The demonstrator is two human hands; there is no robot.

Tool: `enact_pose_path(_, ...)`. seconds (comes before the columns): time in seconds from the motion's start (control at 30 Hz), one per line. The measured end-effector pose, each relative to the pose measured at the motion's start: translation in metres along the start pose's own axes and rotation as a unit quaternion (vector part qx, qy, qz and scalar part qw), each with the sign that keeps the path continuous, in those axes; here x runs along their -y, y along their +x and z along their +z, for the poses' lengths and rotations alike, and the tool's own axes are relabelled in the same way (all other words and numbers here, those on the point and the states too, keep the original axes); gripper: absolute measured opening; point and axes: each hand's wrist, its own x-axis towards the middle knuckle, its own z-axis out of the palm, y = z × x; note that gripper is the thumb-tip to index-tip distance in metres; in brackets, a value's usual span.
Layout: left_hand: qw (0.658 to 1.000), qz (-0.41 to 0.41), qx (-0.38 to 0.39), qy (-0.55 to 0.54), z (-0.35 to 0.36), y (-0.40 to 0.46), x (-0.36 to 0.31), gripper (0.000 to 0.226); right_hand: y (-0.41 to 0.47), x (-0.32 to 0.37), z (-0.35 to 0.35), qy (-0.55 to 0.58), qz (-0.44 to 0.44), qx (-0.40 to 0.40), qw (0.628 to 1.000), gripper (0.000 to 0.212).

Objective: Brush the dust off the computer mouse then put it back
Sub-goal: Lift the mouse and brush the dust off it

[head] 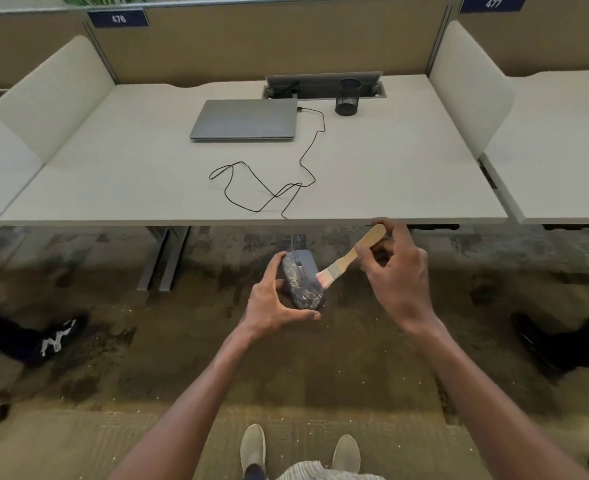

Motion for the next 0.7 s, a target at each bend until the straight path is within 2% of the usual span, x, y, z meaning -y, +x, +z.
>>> enact_pose_path(0.17, 1.0, 0.004, -0.014, -0.008, -0.009, 0.001, 0.0, 0.127, 0.0, 0.012, -0.002, 0.021, 0.009, -0.005, 1.0, 0.041)
enact_pose_path(0.43, 1.0, 0.019, 0.004, -0.002, -0.029, 0.002, 0.01, 0.126, -0.014, 0.024, 0.024, 0.021, 0.005, 0.0, 1.0, 0.032)
enact_pose_path(0.7, 1.0, 0.016, 0.013, 0.011, -0.048, 0.002, 0.031, 0.128, -0.026, 0.015, 0.043, 0.006, 0.045, 0.0, 0.999, 0.035)
